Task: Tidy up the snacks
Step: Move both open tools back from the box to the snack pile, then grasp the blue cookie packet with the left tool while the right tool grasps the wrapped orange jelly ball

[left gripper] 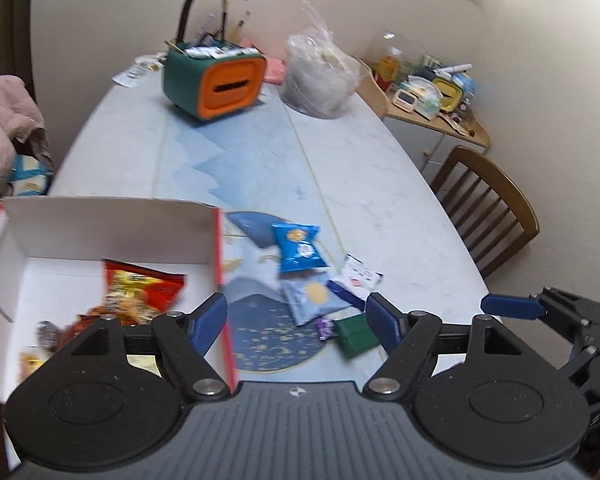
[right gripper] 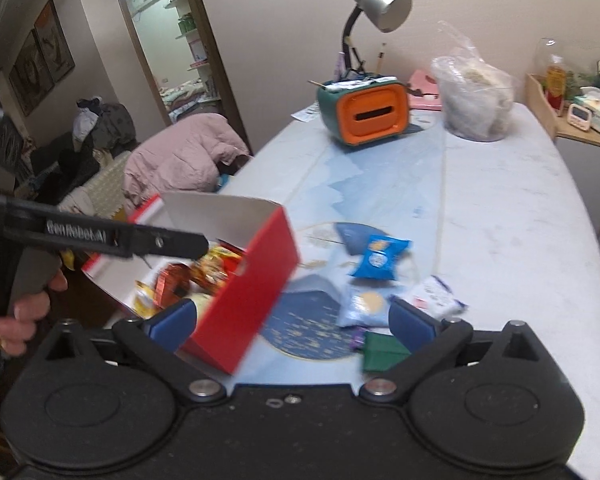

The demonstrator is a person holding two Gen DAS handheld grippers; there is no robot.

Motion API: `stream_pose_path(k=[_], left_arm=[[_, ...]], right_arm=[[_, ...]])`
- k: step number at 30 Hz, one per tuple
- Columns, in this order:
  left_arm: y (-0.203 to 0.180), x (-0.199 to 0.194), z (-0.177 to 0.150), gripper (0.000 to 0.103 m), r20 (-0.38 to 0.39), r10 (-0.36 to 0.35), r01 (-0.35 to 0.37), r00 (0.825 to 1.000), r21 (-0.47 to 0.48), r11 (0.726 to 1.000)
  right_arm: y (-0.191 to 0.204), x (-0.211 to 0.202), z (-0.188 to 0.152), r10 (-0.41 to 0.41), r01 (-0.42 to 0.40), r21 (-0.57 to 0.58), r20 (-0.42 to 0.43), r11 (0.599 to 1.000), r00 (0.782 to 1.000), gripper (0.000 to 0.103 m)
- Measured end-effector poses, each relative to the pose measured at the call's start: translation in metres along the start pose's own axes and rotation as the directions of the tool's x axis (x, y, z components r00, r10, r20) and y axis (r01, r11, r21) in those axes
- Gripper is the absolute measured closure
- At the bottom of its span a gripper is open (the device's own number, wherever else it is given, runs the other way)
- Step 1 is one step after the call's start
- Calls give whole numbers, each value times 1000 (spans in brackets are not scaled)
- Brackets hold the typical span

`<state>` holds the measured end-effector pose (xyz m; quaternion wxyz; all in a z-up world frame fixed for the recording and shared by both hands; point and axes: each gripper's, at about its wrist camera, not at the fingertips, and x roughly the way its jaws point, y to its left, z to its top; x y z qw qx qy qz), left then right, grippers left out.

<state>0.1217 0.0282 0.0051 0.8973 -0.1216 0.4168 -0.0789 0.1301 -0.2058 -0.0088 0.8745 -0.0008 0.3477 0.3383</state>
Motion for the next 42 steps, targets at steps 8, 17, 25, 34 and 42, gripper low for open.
stream_pose_path(k=[8, 17, 25, 34, 42], left_arm=[[-35, 48, 9, 27, -51, 43, -43, 998, 8, 999], [-53, 114, 39, 27, -111, 126, -128, 986, -9, 992], [-44, 177, 56, 27, -202, 154, -173, 967, -81, 982], [-26, 234, 64, 27, -287, 158, -209, 945, -156, 965], [-15, 265, 59, 27, -330, 160, -226, 930, -173, 959]], right_arm=[[-54, -2, -21, -68, 67, -18, -56, 998, 996, 1], [-95, 16, -32, -25, 15, -63, -167, 998, 986, 7], [-115, 47, -37, 16, -36, -76, -252, 996, 968, 16], [-136, 96, -38, 49, -70, -46, -352, 996, 935, 24], [-137, 120, -44, 65, -105, -80, -399, 991, 915, 29]])
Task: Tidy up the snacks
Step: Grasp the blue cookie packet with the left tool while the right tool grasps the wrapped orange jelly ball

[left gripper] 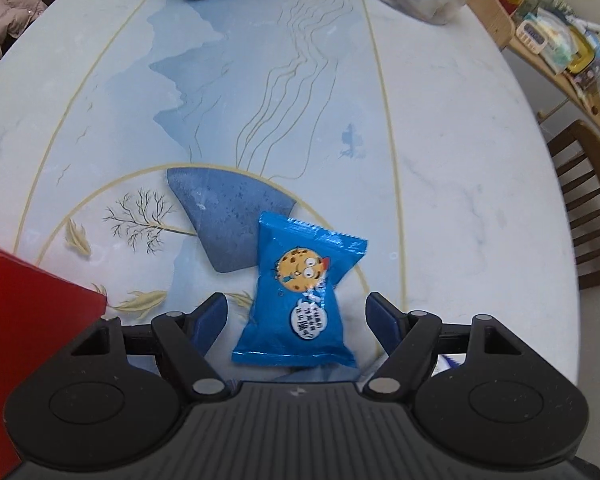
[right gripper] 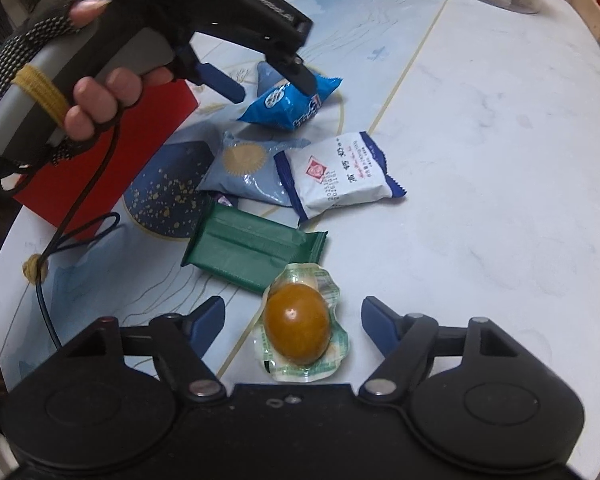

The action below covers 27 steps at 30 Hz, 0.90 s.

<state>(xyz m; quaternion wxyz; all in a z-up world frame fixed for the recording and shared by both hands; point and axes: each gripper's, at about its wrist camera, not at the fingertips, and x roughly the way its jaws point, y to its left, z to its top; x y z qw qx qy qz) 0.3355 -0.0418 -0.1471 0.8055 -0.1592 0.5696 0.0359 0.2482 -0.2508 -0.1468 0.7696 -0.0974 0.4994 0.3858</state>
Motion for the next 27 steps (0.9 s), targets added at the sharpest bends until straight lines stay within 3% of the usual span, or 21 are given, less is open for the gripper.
stream_pose_path(k=[7, 12, 15, 21, 27], left_arm=[[-1, 9, -3, 31, 9, 10, -10, 1000, 21, 1000], [-7, 7, -6, 51, 22, 22, -23, 1000, 47, 999], [-9, 6, -8, 54, 32, 33, -34, 999, 54, 998], [-7, -2, -12, 63, 49, 30, -32, 998, 29, 999], [-5, -16, -23, 63, 66, 24, -25, 998, 22, 999]], right_arm=[[7, 10, -2, -39, 37, -81, -16, 996, 999, 38], [13, 12, -1, -87, 84, -127, -17, 988, 996, 51], [16, 12, -2, -104, 101, -134, -13, 986, 995, 53], [16, 6, -6, -115, 116, -87, 7, 989, 993, 59], [15, -5, -12, -125, 126, -20, 27, 992, 992, 63]])
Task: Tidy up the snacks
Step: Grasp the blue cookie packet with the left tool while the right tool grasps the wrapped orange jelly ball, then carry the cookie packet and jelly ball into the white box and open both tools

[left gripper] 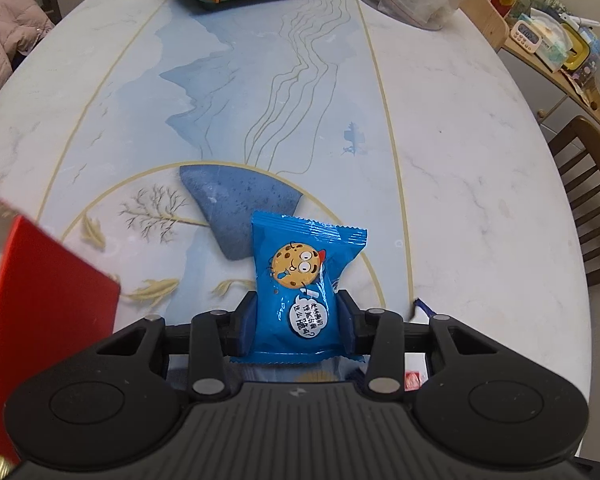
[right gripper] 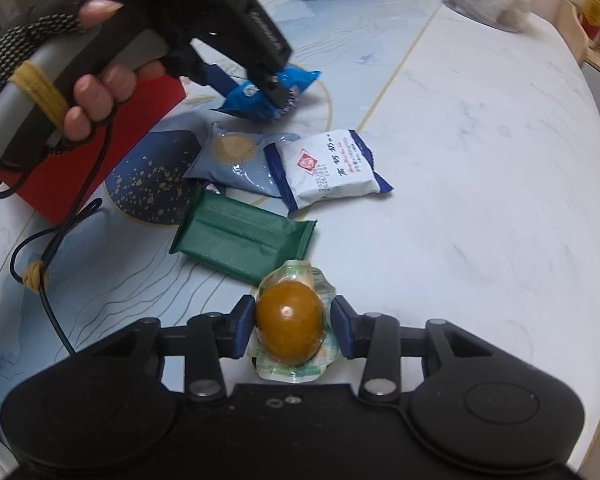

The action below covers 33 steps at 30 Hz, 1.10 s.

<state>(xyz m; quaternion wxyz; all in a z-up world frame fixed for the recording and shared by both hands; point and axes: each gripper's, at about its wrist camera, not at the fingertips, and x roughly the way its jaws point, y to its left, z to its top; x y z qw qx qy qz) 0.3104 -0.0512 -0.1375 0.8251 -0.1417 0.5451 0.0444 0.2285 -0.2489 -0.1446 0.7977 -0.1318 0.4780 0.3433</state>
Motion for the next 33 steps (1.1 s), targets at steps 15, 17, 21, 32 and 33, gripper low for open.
stream_pose_path(k=[15, 17, 21, 32, 33], left_arm=[[17, -72, -31, 63, 46, -99, 99, 994, -7, 995], [21, -83, -36, 63, 51, -113, 114, 992, -9, 993], [29, -105, -46, 63, 58, -133, 133, 989, -2, 991], [60, -179, -73, 63, 154, -134, 131, 979, 32, 991], [65, -185, -74, 63, 161, -132, 129, 978, 30, 991]], right_arm=[[22, -51, -18, -23, 16, 85, 80, 996, 997, 63], [26, -59, -17, -24, 15, 96, 95, 995, 995, 63], [36, -77, -16, -24, 10, 113, 128, 994, 991, 63], [67, -113, -5, -47, 20, 141, 195, 990, 980, 63], [70, -115, -4, -47, 20, 140, 200, 990, 979, 63]])
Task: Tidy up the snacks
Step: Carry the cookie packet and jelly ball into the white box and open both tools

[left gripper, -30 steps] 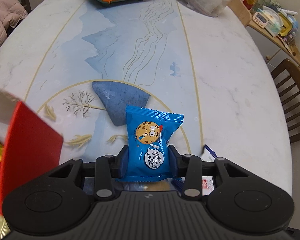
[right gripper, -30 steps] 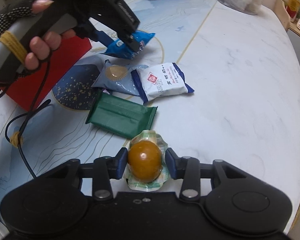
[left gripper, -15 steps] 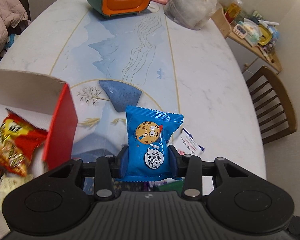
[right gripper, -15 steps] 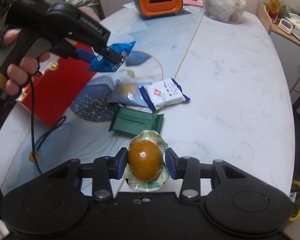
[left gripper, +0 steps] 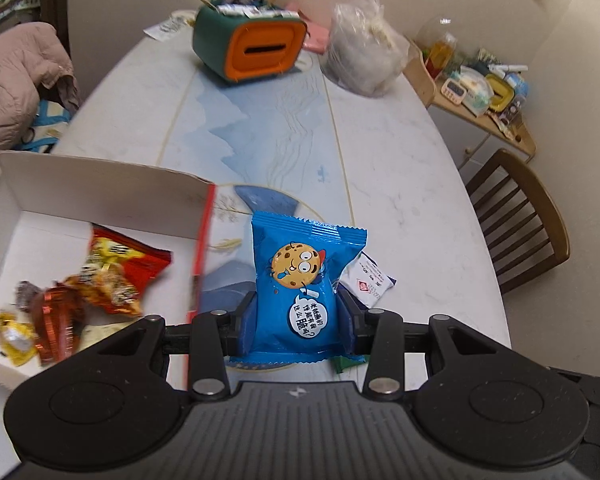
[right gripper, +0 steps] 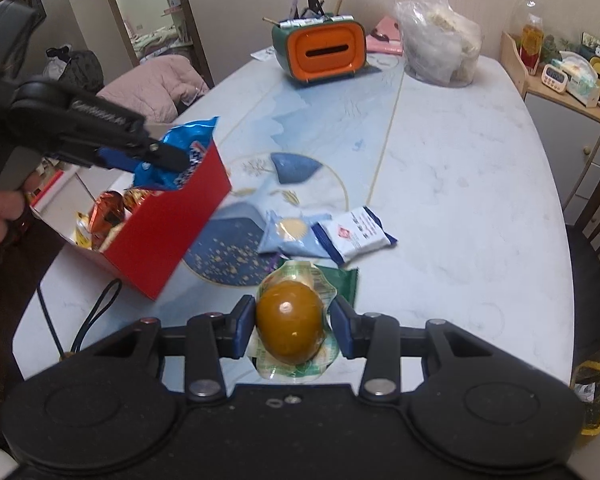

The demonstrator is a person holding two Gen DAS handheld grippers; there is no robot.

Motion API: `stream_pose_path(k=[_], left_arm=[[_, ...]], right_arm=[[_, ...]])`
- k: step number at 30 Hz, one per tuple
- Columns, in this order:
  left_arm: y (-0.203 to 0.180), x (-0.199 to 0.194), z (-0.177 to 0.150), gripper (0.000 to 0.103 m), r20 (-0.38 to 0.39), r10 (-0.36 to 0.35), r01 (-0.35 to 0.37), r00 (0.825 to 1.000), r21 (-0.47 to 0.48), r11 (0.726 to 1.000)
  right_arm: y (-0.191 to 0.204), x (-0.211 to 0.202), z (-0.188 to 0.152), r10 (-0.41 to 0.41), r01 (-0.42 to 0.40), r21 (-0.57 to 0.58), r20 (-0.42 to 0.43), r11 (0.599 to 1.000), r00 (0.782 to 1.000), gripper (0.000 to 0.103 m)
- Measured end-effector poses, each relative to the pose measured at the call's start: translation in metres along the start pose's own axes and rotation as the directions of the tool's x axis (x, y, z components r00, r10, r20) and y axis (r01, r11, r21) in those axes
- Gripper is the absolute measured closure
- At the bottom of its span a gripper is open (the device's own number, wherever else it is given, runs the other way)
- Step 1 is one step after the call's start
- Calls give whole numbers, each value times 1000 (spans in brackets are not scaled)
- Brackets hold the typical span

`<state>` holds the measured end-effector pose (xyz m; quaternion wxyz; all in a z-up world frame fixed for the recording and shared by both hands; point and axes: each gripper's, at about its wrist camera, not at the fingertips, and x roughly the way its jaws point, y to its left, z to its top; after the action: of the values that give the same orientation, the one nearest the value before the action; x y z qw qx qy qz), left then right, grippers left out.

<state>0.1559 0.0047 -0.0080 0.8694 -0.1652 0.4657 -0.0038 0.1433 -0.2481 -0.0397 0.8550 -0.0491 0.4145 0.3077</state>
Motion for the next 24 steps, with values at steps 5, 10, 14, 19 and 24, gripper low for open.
stream_pose_path(k=[5, 10, 14, 19, 24], left_arm=[[17, -25, -3, 63, 25, 15, -15, 1000, 7, 1000], [41, -45, -7, 63, 41, 39, -39, 998, -3, 999], [65, -60, -10, 63, 58, 66, -65, 996, -15, 998], [96, -75, -13, 63, 72, 100, -97, 992, -43, 994], [128, -83, -14, 63, 69, 144, -139, 987, -70, 988]], right_arm=[[21, -5, 9, 8, -8, -13, 22, 1000, 1000, 63], [47, -7, 20, 22, -20, -39, 39, 999, 999, 63], [68, -4, 31, 40, -37, -64, 52, 997, 998, 63], [99, 5, 46, 70, -63, -109, 60, 992, 996, 63], [130, 24, 61, 96, -88, -145, 52, 985, 994, 63]])
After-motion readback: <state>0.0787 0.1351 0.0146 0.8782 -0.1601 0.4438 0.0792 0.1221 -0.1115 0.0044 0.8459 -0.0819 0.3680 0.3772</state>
